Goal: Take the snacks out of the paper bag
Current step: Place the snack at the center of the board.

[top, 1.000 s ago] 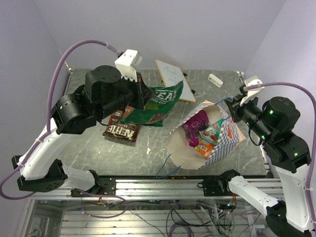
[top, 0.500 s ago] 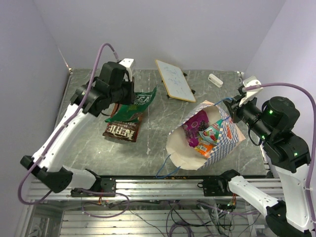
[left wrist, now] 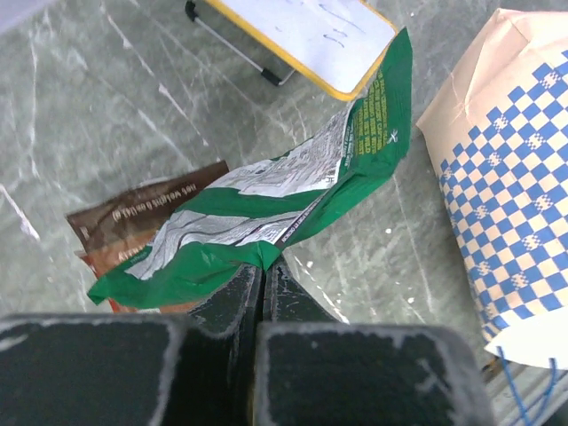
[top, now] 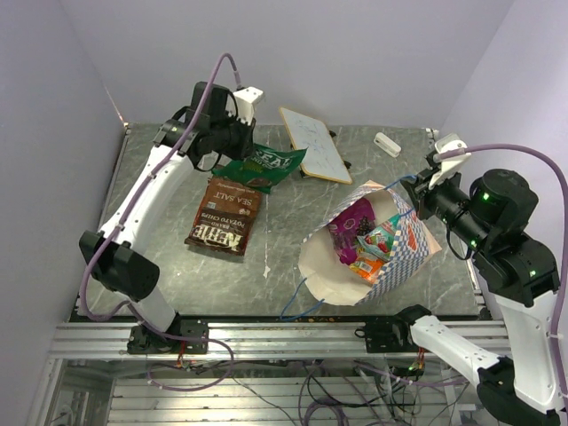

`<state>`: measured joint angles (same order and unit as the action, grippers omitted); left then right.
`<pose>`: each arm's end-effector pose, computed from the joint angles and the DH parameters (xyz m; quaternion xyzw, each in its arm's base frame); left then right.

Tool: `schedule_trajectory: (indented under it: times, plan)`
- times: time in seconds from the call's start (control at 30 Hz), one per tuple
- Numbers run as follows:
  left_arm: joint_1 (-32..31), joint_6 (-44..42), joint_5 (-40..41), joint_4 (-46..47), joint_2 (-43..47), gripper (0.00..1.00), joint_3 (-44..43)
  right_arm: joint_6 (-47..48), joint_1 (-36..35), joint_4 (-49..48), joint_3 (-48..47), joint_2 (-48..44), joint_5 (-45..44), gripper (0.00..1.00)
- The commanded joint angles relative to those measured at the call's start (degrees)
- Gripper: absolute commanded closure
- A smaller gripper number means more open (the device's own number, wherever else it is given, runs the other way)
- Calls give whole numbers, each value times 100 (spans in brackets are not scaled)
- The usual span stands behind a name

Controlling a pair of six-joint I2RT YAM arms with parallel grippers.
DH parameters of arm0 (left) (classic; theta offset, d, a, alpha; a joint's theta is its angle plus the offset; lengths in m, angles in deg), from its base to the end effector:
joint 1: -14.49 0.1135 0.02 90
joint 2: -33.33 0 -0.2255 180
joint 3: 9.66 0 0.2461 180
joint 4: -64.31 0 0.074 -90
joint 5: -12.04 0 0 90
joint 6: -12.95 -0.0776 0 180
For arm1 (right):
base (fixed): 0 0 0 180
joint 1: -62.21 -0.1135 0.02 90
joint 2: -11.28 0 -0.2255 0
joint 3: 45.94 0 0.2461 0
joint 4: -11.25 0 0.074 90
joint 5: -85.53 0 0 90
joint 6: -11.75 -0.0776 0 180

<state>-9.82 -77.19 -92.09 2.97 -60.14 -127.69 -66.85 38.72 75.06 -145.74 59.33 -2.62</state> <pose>0.3358 -0.1725 0.3515 0.2417 0.8555 -0.2006 0.4116 0.1548 0.0700 0.4428 -0.2427 0.7386 0.0787 0.6240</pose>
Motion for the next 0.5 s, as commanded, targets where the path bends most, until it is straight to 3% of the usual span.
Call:
schedule_trajectory:
  times: [0.0, 0.13, 0.33, 0.47]
  plan:
    - [248, -1029, -758, 338, -260, 93, -314, 124, -8, 48, -364, 107, -1, 100]
    - [739, -1419, -1257, 409, -173, 93, 474, 147, -7, 111, -467, 218, 9, 100]
    - [1150, -1826, -1257, 248, 40, 93, 1388, 158, -11, 74, -482, 365, 233, 100]
    - [1272, -1862, -850, 323, 348, 93, 1996, 212, -11, 8, -479, 480, 319, 100]
